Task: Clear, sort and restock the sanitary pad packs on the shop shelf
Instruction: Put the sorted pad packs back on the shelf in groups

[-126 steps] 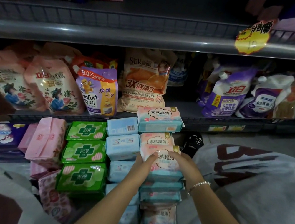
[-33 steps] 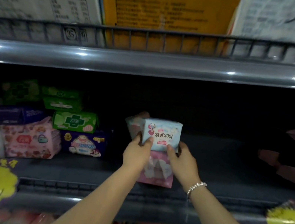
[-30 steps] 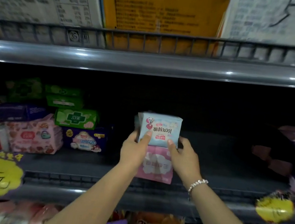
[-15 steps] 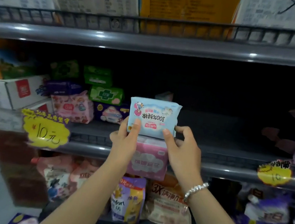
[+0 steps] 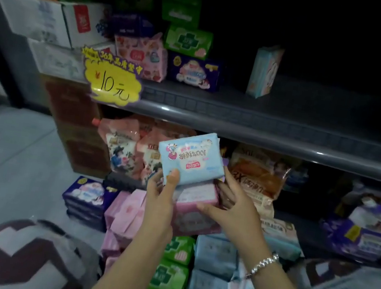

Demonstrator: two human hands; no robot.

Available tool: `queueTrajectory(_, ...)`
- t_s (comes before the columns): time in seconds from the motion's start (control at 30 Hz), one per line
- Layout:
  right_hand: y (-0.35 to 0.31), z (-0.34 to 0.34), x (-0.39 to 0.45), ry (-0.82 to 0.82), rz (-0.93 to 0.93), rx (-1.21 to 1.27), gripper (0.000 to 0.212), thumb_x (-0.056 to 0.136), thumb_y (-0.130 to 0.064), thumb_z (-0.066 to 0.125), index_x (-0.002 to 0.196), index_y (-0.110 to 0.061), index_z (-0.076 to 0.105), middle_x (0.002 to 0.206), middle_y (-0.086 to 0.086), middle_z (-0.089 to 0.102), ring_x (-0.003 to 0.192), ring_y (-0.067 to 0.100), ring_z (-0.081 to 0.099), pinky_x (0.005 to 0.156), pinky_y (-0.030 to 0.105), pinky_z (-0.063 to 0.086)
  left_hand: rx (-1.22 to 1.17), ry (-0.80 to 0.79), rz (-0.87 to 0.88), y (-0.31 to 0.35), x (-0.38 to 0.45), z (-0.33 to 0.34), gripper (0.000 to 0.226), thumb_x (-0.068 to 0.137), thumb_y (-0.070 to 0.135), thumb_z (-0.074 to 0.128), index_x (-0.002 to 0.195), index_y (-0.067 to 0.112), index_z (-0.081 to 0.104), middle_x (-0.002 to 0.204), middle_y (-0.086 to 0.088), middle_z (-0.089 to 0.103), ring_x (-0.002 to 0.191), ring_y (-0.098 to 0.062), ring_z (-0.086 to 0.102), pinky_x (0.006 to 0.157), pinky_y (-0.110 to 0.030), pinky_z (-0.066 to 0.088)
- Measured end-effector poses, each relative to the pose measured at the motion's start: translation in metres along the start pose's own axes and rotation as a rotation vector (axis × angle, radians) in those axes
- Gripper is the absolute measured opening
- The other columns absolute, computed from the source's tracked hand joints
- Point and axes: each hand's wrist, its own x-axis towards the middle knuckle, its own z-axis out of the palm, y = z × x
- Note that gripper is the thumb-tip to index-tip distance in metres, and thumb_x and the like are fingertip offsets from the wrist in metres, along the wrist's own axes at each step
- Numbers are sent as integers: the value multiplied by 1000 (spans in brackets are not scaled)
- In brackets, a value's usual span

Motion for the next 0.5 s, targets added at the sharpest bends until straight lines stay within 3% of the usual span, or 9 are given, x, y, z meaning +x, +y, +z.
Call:
queueTrajectory(0.1,13,14,-8,1,0,16,93,69,-8,85,140,-41,36,113,-35,52,103,-22,51,96,16,45,-110,47,-38,-14,1,-18,43,91,29,62,128,11,47,115,-13,64,95,-28,67,77,-43,57)
queueTrajectory(0.3,28,29,-21,73,41,-13,69,69,-16,85,131,-27,57,105,-28,59,94,-17,59,88,19,54,-232,35,-134,-32,7,-33,46,94,28,59,130,4,46,115,-21,63,88,-31,68,63,-38,59)
queueTrajectory(0.4,39,29,-28,78,65,12,62,70,-19,84,127,-27,60,113,-25,59,97,-16,57,88,17,53,-228,-1,-156,-46,10,-39,47,94,27,58,132,2,46,122,-25,61,98,-38,65,66,-40,59)
queueTrajectory(0.5,57,33,-36,69,131,50,51,68,-17,84,110,-30,59,111,-18,61,94,-10,60,80,14,52,-216,17,-203,-69,13,-51,53,89,29,66,132,3,48,124,-28,59,107,-45,61,71,-46,58)
